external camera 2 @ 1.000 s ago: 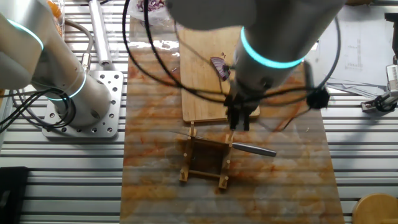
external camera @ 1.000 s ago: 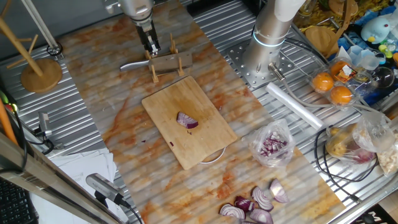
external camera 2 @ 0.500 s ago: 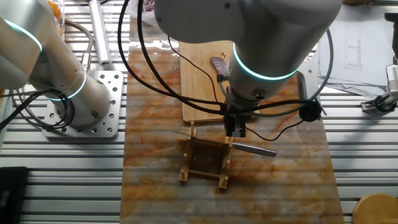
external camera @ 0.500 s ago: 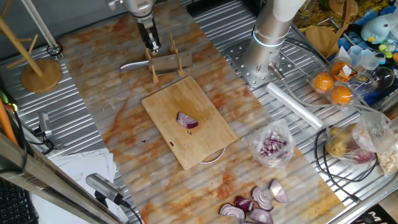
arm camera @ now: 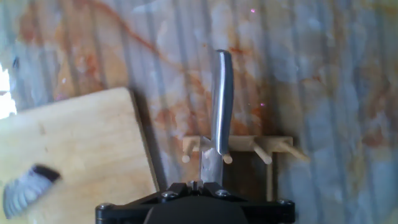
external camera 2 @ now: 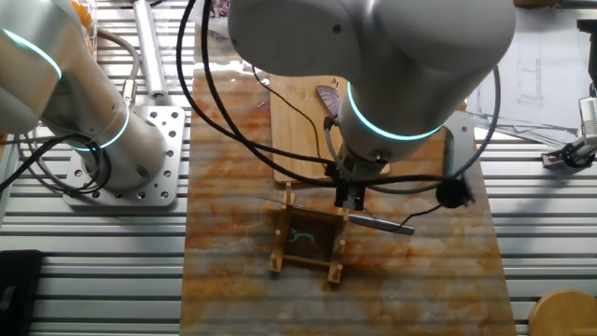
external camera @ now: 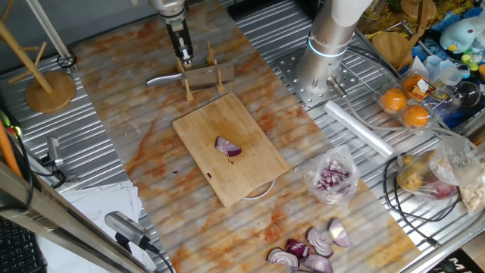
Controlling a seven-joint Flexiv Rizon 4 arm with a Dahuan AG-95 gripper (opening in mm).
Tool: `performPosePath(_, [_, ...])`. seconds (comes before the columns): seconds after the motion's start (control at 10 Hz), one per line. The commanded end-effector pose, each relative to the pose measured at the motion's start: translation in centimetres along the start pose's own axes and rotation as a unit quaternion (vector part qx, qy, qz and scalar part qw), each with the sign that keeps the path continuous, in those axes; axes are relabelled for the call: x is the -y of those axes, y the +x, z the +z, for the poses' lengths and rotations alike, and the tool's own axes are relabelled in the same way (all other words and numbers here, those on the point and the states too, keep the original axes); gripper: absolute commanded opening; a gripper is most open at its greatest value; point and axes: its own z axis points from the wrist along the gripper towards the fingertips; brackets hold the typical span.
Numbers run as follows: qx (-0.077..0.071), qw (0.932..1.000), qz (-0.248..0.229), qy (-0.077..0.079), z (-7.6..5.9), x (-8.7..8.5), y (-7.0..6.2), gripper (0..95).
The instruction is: Chop the onions
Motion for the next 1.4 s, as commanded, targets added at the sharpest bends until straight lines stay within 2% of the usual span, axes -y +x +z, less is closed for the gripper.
performPosePath(0.1, [0.024, 0.9995, 0.017, 0.008, 0.0, 0.0, 0.2, 0.0])
performPosePath(0.3, [0.028, 0.9995, 0.012, 0.003, 0.0, 0.0, 0.2, 0.0])
performPosePath(0.4, [0.029, 0.9995, 0.009, 0.003, 0.0, 0.0, 0.2, 38.0])
performPosePath(0.5, [0.035, 0.9994, 0.006, -0.001, 0.0, 0.5, 0.5, 38.0])
performPosePath(0.7, [0.036, 0.9993, 0.005, -0.003, 0.3, 1.3, 1.2, 38.0])
performPosePath(1.0, [0.038, 0.9993, 0.001, 0.0, 1.8, 2.0, 2.4, 38.0])
performPosePath(1.4, [0.042, 0.9991, -0.008, -0.001, 3.6, 2.4, 2.4, 38.0])
